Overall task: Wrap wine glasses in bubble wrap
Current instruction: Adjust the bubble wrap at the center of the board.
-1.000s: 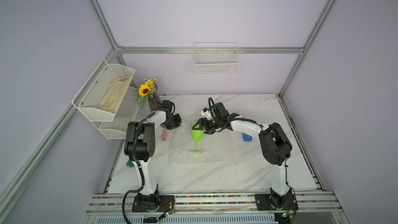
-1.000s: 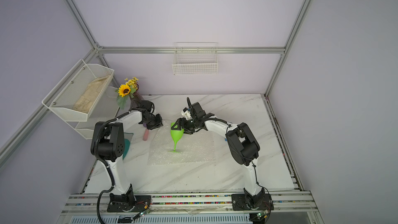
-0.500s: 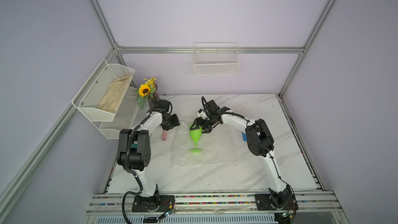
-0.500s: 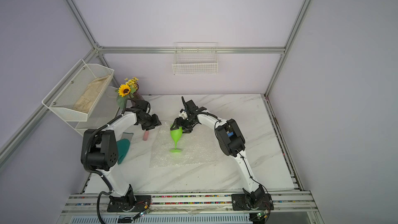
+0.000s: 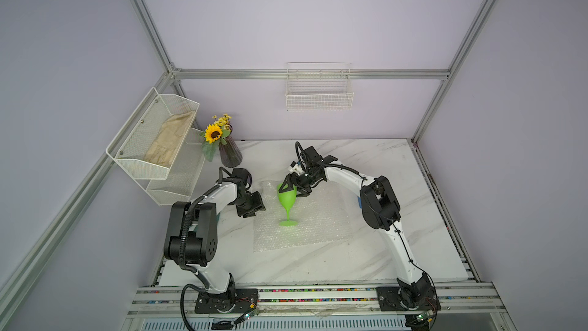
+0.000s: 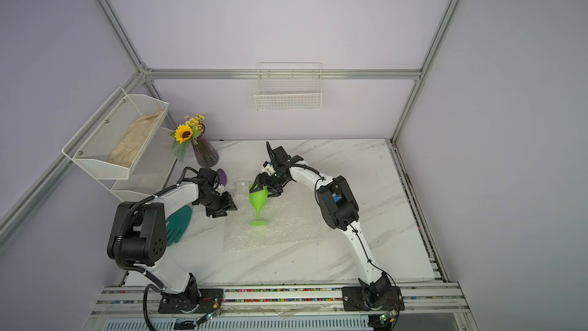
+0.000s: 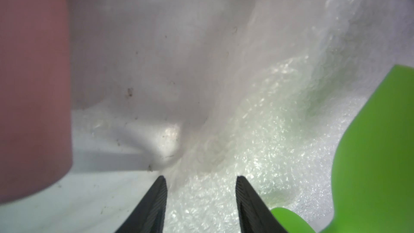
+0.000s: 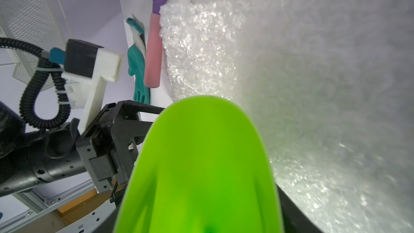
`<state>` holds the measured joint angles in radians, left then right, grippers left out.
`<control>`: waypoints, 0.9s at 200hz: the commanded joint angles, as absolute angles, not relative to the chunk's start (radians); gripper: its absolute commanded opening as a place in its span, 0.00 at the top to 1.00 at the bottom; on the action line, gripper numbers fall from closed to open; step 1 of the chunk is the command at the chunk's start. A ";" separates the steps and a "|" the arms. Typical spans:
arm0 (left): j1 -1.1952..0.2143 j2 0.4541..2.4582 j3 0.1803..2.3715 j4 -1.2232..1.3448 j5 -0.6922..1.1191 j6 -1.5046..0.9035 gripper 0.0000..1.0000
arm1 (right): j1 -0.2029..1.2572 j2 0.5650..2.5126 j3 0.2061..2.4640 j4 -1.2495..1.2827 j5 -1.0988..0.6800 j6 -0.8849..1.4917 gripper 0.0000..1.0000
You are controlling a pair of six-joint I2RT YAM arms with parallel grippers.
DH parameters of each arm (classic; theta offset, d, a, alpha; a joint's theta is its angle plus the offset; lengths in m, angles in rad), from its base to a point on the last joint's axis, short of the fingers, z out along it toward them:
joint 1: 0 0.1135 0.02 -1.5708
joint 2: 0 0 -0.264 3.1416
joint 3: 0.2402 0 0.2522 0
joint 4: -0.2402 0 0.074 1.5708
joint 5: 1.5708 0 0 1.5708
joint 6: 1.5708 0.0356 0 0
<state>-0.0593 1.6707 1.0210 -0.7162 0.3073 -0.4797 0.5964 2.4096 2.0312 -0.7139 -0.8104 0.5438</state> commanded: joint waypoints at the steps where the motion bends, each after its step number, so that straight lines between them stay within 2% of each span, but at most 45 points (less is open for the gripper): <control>1: -0.057 1.609 0.987 -0.706 0.314 -0.491 0.45 | 0.604 2.429 2.073 -0.757 -0.840 0.522 0.56; 39: -0.052 1.572 0.964 -0.716 0.267 -0.500 0.42 | 0.615 2.472 2.144 -0.814 -0.858 0.495 0.56; 93: -0.049 1.638 0.913 -0.656 0.352 -0.504 0.52 | 0.626 2.543 2.237 -0.881 -0.864 0.475 0.56; 117: -0.048 1.653 0.911 -0.643 0.355 -0.497 0.64 | 0.627 2.556 2.252 -0.894 -0.854 0.469 0.55; 152: -0.040 1.611 0.920 -0.640 0.361 -0.479 0.94 | 0.629 2.582 2.283 -0.946 -0.745 0.452 0.47; 168: -0.039 1.584 0.934 -0.641 0.369 -0.474 0.99 | 0.629 2.593 2.309 -0.989 -0.704 0.431 0.41; 180: -0.038 1.568 0.949 -0.644 0.376 -0.475 1.00 | 0.630 2.584 2.311 -1.004 -0.677 0.426 0.36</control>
<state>-0.0486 1.6356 0.9363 -0.6601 0.3485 -0.4858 0.6228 2.5641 2.2791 -0.9298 -0.7910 0.4835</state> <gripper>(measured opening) 0.050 0.715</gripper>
